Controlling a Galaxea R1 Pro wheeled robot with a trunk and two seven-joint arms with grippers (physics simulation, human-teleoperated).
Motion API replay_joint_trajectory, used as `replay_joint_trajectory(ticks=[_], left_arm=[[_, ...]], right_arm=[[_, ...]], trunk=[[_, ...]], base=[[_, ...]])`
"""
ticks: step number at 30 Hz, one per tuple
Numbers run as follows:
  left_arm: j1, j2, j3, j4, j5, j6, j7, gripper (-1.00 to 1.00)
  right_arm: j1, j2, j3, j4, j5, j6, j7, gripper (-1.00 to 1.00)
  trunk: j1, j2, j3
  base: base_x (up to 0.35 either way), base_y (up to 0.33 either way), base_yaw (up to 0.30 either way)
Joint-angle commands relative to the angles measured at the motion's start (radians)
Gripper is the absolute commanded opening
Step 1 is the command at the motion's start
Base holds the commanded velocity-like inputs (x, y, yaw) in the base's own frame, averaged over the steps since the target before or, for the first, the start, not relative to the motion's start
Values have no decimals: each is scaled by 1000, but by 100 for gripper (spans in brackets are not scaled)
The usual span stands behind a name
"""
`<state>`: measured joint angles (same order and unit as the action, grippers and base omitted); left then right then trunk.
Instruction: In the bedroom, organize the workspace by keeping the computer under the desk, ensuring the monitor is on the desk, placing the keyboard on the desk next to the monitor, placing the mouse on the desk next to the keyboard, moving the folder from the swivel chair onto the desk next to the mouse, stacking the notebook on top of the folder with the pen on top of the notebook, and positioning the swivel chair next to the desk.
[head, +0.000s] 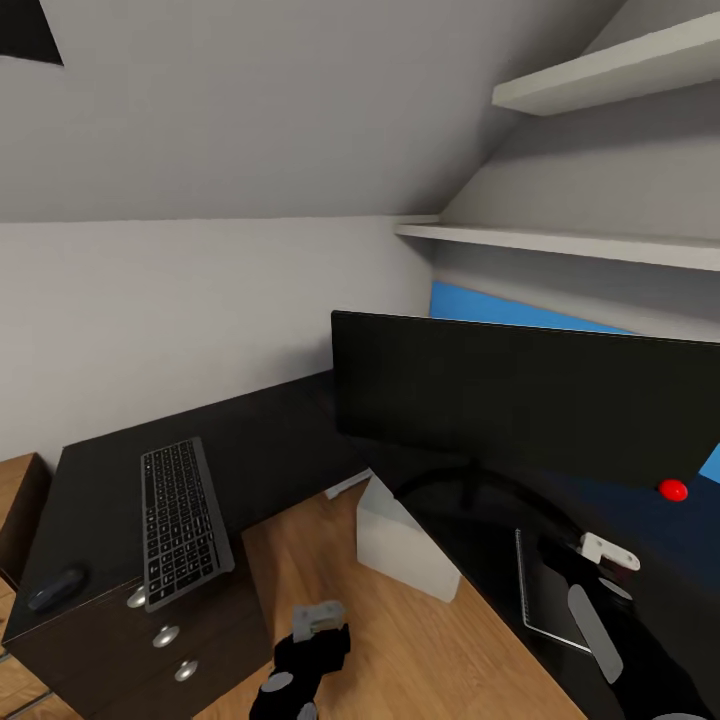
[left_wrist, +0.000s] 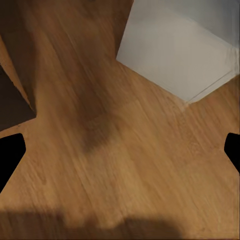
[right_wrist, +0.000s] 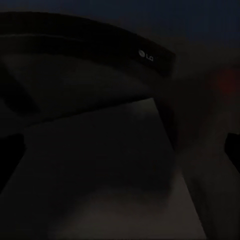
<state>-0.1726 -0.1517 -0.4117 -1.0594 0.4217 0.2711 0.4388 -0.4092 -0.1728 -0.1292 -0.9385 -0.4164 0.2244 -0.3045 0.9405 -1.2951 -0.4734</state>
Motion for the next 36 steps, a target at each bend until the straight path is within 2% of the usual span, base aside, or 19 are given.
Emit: replay_joint_trajectory(ticks=[1,4,6,9,12,13,14,16,21,26,36], left_arm=[[-1,1,0,-49,11,46,11,100],[-1,3,6,-132,30,106,13,100],[0,6,7,-154,54,120,14,100],[0,13,7,-158,70,125,15,100],[-1,35,8,-153,78,129,14,100],[-1,63,10,-155,82,130,14,100],[-1,74,11,-161,84,130,14,100],[-1,81,11,-168,85,130,14,100],[-1,89,9,-179,86,131,15,100],[-1,91,8,-183,86,131,15,100],[-1,89,7,-177,89,131,16,100]], right_arm=[[0,0,1,-2,-6,4,-5,100],[0,0,2,-2,-1,5,-6,100],[0,-1,1,-2,5,6,-6,100],[0,-1,1,-1,19,15,-9,100],[0,0,2,0,50,42,-31,100],[0,1,2,0,89,65,-61,100],[0,1,2,0,105,71,-71,100],[0,2,2,0,115,75,-78,100],[0,5,4,-1,129,81,-86,100],[0,5,6,-2,133,81,-86,100],[0,6,60,-3,134,81,-88,100]], trunk=[[0,-1,-1],[0,-1,-1],[0,-1,-1],[0,-1,-1],[0,-1,-1],[0,-1,-1],[0,-1,-1],[0,-1,-1],[0,-1,-1],[19,-36,-17],[58,-106,-48]], base=[[0,0,0],[0,0,0],[0,0,0],[0,0,0],[0,0,0],[0,0,0],[0,0,0],[0,0,0],[0,0,0],[0,0,0],[0,0,0]])
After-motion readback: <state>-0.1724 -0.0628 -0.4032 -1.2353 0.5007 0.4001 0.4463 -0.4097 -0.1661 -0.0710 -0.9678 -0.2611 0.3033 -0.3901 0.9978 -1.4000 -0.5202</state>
